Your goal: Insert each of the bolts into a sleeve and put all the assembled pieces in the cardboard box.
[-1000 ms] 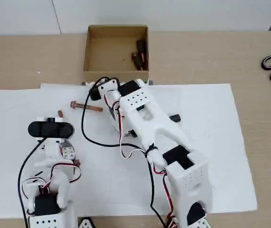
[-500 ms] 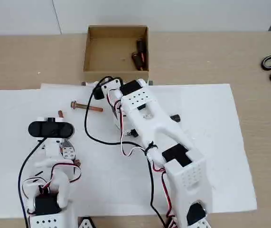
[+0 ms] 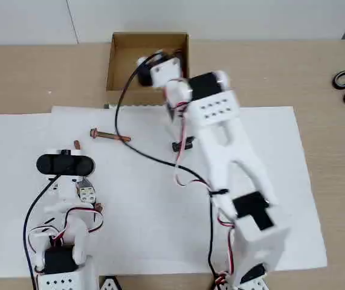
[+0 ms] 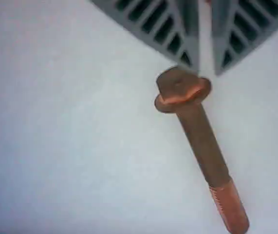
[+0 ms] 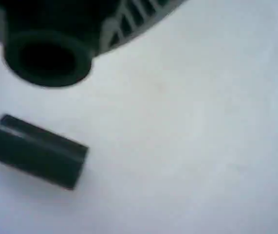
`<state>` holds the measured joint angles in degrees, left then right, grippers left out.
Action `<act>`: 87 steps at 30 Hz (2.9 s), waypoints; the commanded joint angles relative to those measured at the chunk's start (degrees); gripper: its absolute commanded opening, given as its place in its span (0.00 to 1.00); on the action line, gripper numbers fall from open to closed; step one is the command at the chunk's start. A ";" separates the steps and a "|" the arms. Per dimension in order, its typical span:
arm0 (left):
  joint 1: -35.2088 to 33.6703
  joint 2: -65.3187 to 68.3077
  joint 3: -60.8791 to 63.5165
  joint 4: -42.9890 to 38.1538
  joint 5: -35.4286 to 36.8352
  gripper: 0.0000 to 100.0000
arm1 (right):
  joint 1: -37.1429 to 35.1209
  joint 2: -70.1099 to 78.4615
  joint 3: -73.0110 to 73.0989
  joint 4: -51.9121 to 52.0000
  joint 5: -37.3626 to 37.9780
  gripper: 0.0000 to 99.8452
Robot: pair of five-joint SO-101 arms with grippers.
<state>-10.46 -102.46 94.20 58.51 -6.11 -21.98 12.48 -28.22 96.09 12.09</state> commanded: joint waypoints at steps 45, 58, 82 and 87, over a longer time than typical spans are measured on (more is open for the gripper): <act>7.38 88.35 -87.34 25.32 39.74 0.01 | 32.22 -62.29 58.20 -0.57 2.99 0.00; 8.18 101.19 -87.52 14.95 80.18 0.01 | 38.55 -62.55 58.64 -0.57 2.99 0.00; 8.00 114.90 -96.48 9.58 82.99 0.14 | 38.64 -62.20 58.64 -0.66 2.90 0.00; 8.00 118.24 -99.03 13.27 83.25 0.14 | 38.64 -62.20 58.73 -0.66 2.90 0.00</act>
<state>-2.29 15.69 -1.98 70.11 76.62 16.09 -48.97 30.77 96.18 14.64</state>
